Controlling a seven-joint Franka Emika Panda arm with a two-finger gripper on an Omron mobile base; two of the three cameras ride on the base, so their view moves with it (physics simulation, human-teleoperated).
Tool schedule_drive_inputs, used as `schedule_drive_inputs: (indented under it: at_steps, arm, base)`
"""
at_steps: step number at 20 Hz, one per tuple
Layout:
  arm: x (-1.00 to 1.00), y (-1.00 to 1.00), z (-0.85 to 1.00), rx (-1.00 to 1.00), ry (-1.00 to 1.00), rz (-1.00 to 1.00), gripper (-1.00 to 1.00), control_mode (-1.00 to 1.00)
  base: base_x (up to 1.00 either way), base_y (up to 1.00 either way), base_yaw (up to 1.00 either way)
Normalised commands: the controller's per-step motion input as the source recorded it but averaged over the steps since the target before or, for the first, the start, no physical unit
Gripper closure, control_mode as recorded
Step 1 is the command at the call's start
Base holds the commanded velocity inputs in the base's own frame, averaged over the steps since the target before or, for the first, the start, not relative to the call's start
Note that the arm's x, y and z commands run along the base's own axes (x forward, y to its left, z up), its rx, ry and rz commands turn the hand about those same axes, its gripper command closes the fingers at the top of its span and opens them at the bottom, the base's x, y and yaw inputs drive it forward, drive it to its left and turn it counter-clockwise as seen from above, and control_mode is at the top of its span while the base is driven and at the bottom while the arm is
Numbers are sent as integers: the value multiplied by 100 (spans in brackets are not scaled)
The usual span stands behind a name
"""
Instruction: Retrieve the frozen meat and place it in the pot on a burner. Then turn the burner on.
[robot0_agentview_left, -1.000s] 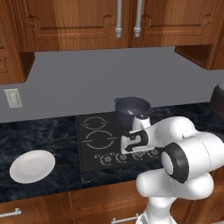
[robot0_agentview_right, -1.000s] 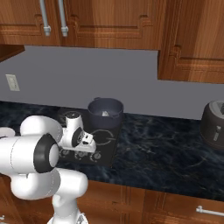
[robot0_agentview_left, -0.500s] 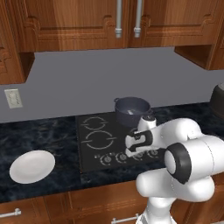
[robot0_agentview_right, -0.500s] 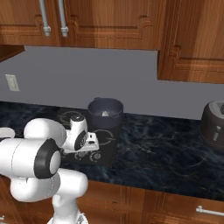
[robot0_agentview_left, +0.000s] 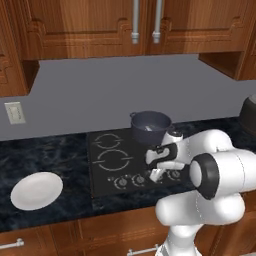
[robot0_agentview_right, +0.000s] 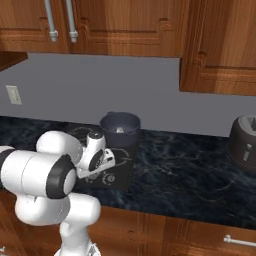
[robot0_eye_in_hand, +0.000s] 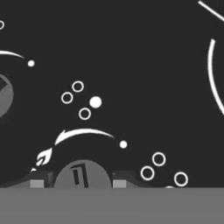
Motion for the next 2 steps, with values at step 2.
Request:
schedule_drive_inputs:
  at_steps: [2]
  arm:
    - [-25,0,-64,0,-1,43,100,-100]
  base:
    - [0,0,0]
